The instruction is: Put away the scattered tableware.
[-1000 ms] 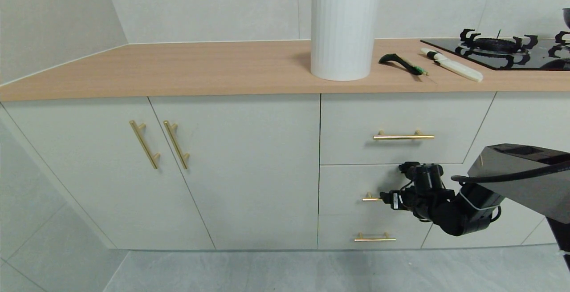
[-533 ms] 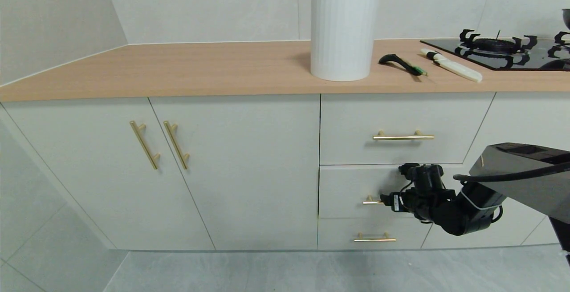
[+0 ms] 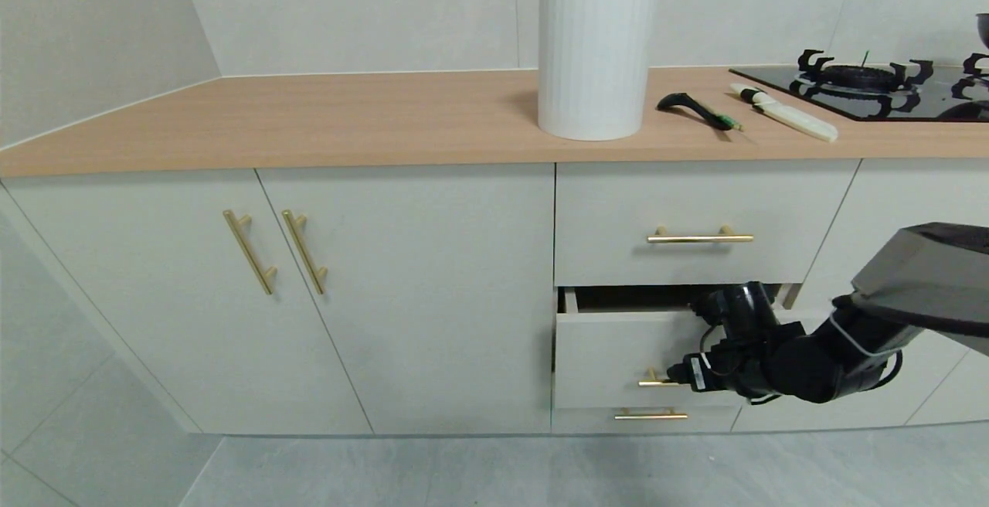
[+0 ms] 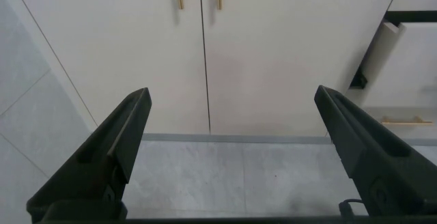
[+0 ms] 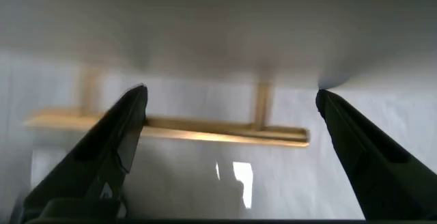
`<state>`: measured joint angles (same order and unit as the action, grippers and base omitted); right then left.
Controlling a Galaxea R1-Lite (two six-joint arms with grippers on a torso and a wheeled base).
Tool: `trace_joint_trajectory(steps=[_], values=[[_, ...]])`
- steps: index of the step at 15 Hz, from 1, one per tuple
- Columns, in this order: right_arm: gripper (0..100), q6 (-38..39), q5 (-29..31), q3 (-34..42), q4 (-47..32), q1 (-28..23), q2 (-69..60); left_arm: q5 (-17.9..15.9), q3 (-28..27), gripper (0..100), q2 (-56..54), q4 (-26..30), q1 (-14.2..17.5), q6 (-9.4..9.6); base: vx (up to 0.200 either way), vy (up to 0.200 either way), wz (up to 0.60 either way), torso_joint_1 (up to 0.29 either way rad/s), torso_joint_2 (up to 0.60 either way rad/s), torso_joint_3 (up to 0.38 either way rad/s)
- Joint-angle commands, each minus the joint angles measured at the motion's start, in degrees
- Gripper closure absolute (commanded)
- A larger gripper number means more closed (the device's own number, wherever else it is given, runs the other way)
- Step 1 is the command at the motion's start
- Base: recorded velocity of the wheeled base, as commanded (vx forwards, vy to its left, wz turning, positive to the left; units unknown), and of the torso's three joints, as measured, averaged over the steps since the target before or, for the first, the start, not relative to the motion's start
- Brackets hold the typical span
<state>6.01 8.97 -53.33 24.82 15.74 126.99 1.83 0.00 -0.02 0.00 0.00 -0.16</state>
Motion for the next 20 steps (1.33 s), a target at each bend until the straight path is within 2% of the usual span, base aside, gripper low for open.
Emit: trace_joint_trajectory(steps=[1,3,6,9,11,15,20], values=[[0,-1.8,-0.4,1.8,-13.7,4.3,-17.4,0.0,0.0,0,0.0,0.0,0.0,-0.02,0.0,0.0,0.0,0.0,0.0,0.0],[0,-1.7,-0.4,1.3,-20.4,6.5,-24.5,0.0,0.0,0,0.0,0.0,0.0,-0.02,0.0,0.0,0.0,0.0,0.0,0.0],[0,-1.4,0.1,1.2,-19.8,7.5,-28.3,0.0,0.0,0,0.0,0.0,0.0,-0.02,0.0,0.0,0.0,0.0,0.0,0.0],[0,-1.2,0.9,2.3,-11.6,7.4,-25.4,0.0,0.0,0,0.0,0.0,0.0,-0.02,0.0,0.0,0.0,0.0,0.0,0.0],[0,-1.0,3.9,2.7,-6.3,7.4,-21.3,0.0,0.0,0,0.0,0.0,0.0,-0.02,0.0,0.0,0.0,0.0,0.0,0.0],[0,2.8,6.2,0.6,0.4,6.8,-11.9,0.0,0.0,0,0.0,0.0,0.0,-0.02,0.0,0.0,0.0,0.0,0.0,0.0],[0,5.6,8.3,-2.1,0.3,6.0,-9.0,0.0,0.0,0,0.0,0.0,0.0,-0.02,0.0,0.0,0.0,0.0,0.0,0.0]])
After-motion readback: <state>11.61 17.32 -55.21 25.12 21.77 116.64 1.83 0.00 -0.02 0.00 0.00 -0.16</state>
